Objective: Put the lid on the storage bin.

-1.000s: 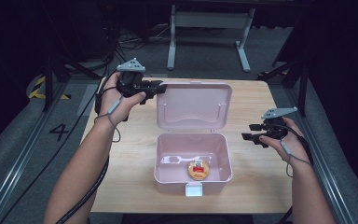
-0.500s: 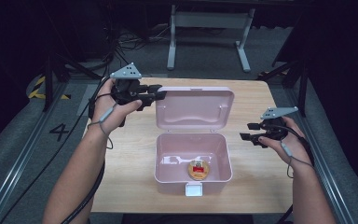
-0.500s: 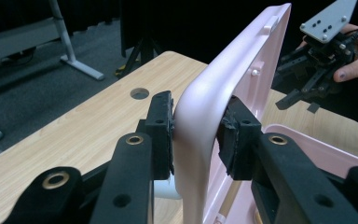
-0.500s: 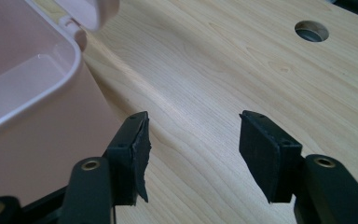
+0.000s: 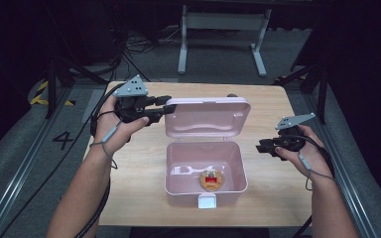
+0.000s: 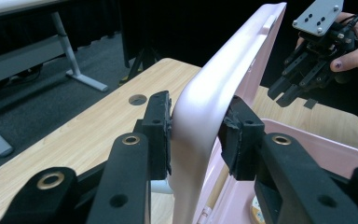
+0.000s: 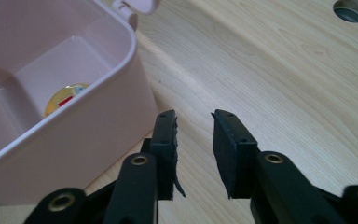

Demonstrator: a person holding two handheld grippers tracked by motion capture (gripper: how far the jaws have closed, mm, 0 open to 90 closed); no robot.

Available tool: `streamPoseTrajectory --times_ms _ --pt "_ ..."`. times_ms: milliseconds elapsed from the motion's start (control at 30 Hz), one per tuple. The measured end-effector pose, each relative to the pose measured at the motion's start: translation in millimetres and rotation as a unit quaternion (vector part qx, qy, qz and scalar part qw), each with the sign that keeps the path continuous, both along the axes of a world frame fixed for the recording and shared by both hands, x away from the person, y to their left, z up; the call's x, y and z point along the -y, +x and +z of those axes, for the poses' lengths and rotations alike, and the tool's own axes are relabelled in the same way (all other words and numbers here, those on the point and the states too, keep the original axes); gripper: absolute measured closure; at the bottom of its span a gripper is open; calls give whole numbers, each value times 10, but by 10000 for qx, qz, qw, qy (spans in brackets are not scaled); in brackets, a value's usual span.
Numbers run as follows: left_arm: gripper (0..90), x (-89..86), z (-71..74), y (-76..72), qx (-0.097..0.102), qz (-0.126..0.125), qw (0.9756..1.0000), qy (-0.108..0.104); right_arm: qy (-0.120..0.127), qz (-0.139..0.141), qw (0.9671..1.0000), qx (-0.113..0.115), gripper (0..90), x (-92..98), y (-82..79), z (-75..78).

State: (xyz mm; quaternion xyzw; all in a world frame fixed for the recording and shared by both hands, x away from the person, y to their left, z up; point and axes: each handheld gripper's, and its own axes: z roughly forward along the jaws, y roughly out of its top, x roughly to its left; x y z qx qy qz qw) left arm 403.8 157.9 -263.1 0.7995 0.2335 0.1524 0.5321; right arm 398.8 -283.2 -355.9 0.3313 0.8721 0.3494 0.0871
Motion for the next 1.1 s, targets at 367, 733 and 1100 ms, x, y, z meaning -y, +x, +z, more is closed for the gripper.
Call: streamPoseTrajectory --times_ms 367,733,1100 --pt "661 3 -18 -117 224 -123 9996 80 -49 238 9997 87 711 -84 -85 96" --pt "620 -3 -76 -259 144 -81 9998 -72 52 309 9994 162 717 -102 -151 166" --pt "592 -19 -151 -393 233 -111 9995 -166 161 534 9981 271 709 -136 -239 241"
